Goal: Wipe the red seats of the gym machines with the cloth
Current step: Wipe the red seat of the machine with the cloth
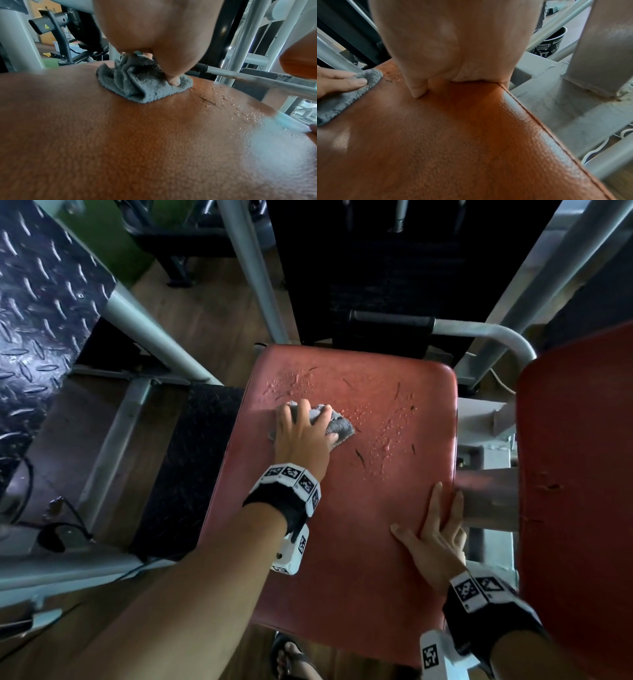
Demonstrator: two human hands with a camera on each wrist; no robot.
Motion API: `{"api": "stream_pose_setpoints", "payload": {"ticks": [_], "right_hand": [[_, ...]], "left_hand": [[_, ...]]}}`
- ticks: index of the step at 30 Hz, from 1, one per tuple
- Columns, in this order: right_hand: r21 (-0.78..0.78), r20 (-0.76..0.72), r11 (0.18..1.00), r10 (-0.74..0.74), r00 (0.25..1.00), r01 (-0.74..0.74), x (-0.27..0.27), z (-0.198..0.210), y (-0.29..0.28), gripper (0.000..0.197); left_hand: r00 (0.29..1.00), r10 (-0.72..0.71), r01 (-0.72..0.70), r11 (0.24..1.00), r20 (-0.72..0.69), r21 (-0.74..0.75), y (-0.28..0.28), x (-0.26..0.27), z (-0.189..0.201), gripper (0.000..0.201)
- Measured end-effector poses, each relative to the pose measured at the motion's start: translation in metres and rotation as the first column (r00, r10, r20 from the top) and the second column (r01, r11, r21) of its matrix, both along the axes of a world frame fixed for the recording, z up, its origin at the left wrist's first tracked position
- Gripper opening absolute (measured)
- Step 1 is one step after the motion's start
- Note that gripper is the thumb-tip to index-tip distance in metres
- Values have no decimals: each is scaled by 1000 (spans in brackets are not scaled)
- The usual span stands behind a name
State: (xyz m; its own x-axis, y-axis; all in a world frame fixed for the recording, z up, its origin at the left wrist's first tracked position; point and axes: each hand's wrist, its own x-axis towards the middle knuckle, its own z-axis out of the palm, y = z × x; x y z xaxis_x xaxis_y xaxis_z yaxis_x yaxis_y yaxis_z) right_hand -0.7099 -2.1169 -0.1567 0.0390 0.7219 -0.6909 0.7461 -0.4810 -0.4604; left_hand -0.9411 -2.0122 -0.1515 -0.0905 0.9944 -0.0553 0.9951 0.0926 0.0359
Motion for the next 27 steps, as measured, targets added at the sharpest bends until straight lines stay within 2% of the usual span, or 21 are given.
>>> {"api": "stream_pose_setpoints", "payload": {"ticks": [4, 9, 13, 18, 23, 27], "right_hand": [[-6, 7, 1000, 8, 1000, -8, 0, 1, 0, 102], [-15, 7, 1000, -1, 1000, 1, -1, 1, 0, 103], [-19, 10, 1000, 3, 1000, -3, -1, 2, 1, 103], [-21, 13, 1000, 0, 1000, 0, 0, 1, 2, 104], [-3, 20, 1000, -6, 1000, 6, -1, 0, 1, 104], [-2, 26, 1000, 3, 1000, -3, -1, -1, 2, 104]], "left_hand": [[992, -47, 46, 999, -114, -3, -6, -2, 2, 49], [993, -54, 48, 997, -103, -53, 10, -3, 3, 51], [999, -39, 40, 998, 12, -57, 22, 2, 10, 49], [982, -59, 61, 998, 177, -8, -20, -1, 10, 38], [976, -144, 138, 989, 164, 48, -77, 10, -1, 43], [953, -252, 251, 968, 167, 27, -83, 17, -2, 46]]}}
